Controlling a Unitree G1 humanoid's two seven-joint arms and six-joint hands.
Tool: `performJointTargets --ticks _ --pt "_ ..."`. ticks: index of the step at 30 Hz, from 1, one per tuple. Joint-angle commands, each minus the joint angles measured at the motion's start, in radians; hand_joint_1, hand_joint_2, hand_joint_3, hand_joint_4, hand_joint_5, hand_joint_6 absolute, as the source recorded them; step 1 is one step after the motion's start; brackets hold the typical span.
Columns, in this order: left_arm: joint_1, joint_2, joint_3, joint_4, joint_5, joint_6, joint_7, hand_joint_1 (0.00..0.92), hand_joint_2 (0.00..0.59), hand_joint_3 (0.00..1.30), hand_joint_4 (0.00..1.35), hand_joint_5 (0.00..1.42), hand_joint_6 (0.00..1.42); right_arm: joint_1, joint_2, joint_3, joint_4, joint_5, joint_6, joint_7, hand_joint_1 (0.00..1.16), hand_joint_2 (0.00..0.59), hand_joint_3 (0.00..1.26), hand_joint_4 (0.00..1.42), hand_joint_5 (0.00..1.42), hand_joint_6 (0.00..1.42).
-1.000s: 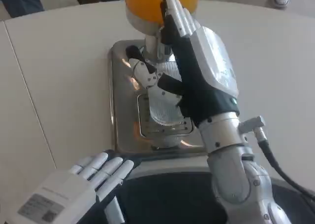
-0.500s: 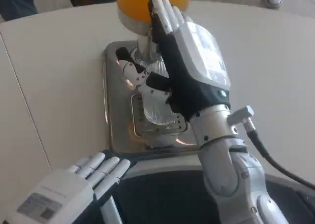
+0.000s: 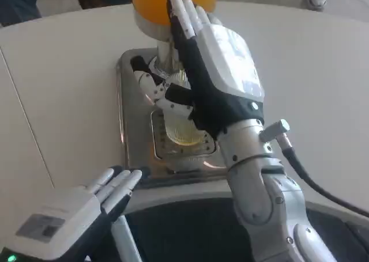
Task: Grasp the cup under the faucet to collect the drink, then remove the cup.
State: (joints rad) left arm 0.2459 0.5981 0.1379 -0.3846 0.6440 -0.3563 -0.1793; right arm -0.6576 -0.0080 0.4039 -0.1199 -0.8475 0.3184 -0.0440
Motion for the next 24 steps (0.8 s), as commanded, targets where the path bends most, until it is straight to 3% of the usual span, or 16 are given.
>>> performJointTargets --ticks 1,7,24 --pt "-0.033 -0.050 -0.018 -0.004 -0.073 0.076 -0.025 0.057 0.097 0.00 0.00 0.01 0.13 0.004 -0.007 0.037 0.048 0.015 -0.002 0.075 0.44 0.444 0.00 0.00 0.00 0.00" --pt "-0.094 -0.147 -0.046 -0.050 -0.127 0.225 -0.032 0.067 0.090 0.00 0.00 0.05 0.19 0.003 -0.007 0.038 0.041 0.008 0.006 0.076 0.44 0.444 0.00 0.00 0.00 0.00" --pt "-0.167 -0.285 -0.128 -0.149 -0.103 0.554 -0.034 0.126 0.061 0.00 0.00 0.09 0.29 0.009 -0.005 0.044 0.028 -0.011 0.017 0.085 0.43 0.443 0.00 0.00 0.00 0.00"
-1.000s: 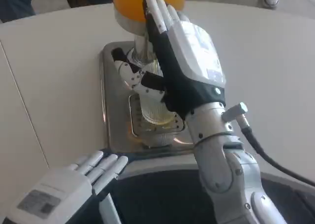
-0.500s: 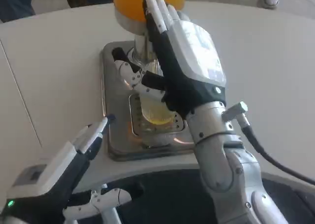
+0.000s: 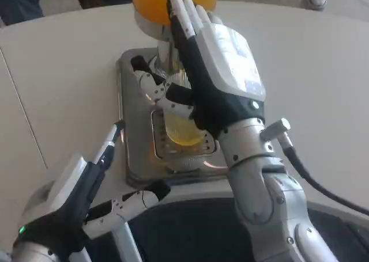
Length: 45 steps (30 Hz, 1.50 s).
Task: Grasp the cup under the faucet to collect the drink, then remove the cup.
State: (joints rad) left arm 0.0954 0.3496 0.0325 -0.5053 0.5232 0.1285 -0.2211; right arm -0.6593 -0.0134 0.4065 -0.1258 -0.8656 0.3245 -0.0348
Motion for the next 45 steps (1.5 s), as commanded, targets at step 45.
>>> performJointTargets --ticks 45 --pt "-0.185 -0.391 -0.236 0.096 0.138 0.227 0.409 0.205 0.068 0.00 0.00 0.18 0.34 0.067 0.021 0.084 -0.076 -0.058 0.091 0.124 0.43 0.443 0.00 0.00 0.00 0.00"
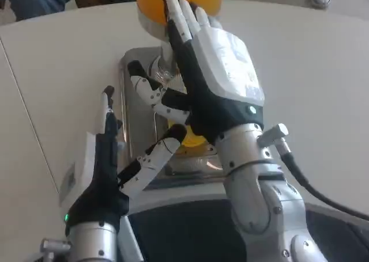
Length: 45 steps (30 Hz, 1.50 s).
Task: Grasp the cup under the faucet to collect the drink, then remove the cup.
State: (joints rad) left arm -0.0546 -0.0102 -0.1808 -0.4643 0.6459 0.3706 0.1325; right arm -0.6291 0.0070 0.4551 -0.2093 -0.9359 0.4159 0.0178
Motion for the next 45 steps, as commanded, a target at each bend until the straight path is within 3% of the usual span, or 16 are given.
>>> performJointTargets --ticks 1,11,23,38,45 --pt "-0.048 -0.037 -0.024 0.072 0.011 -0.022 0.069 0.205 0.068 0.00 0.00 0.18 0.34 0.037 0.001 0.035 0.004 0.010 0.000 0.074 0.43 0.443 0.00 0.00 0.00 0.00" --pt "-0.111 -0.026 -0.015 0.178 -0.018 -0.065 0.113 0.207 0.069 0.00 0.00 0.19 0.35 0.035 0.000 0.001 -0.051 0.005 0.008 0.093 0.43 0.443 0.01 0.00 0.00 0.00" --pt "-0.137 -0.010 0.000 0.216 -0.031 -0.078 0.104 0.206 0.067 0.00 0.00 0.20 0.35 0.104 0.001 -0.013 -0.249 -0.036 0.018 0.134 0.43 0.443 0.01 0.00 0.00 0.00" --pt "-0.159 0.003 0.001 0.254 -0.049 -0.094 0.108 0.191 0.067 0.00 0.00 0.20 0.35 0.263 -0.002 -0.005 -0.501 -0.147 0.018 0.292 0.44 0.455 0.03 0.00 0.00 0.00" --pt "-0.174 0.006 0.005 0.285 -0.062 -0.116 0.115 0.190 0.067 0.00 0.00 0.20 0.35 0.382 -0.025 -0.005 -0.643 -0.245 -0.012 0.436 0.57 0.433 0.06 0.00 0.00 0.00"
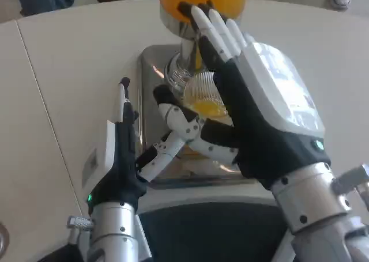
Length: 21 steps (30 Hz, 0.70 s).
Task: Grasp the cup under the faucet to collect the drink, then remove the cup.
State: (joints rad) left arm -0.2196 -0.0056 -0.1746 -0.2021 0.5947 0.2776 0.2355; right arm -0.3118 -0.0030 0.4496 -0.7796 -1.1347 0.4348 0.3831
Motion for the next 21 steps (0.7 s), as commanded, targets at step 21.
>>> performJointTargets --ticks 21 --pt "-0.104 -0.020 -0.007 0.200 -0.057 -0.183 0.109 0.249 0.048 0.00 0.00 0.18 0.36 0.442 0.086 -0.069 -0.268 -0.322 -0.227 0.362 0.64 0.410 0.07 0.00 0.00 0.00"
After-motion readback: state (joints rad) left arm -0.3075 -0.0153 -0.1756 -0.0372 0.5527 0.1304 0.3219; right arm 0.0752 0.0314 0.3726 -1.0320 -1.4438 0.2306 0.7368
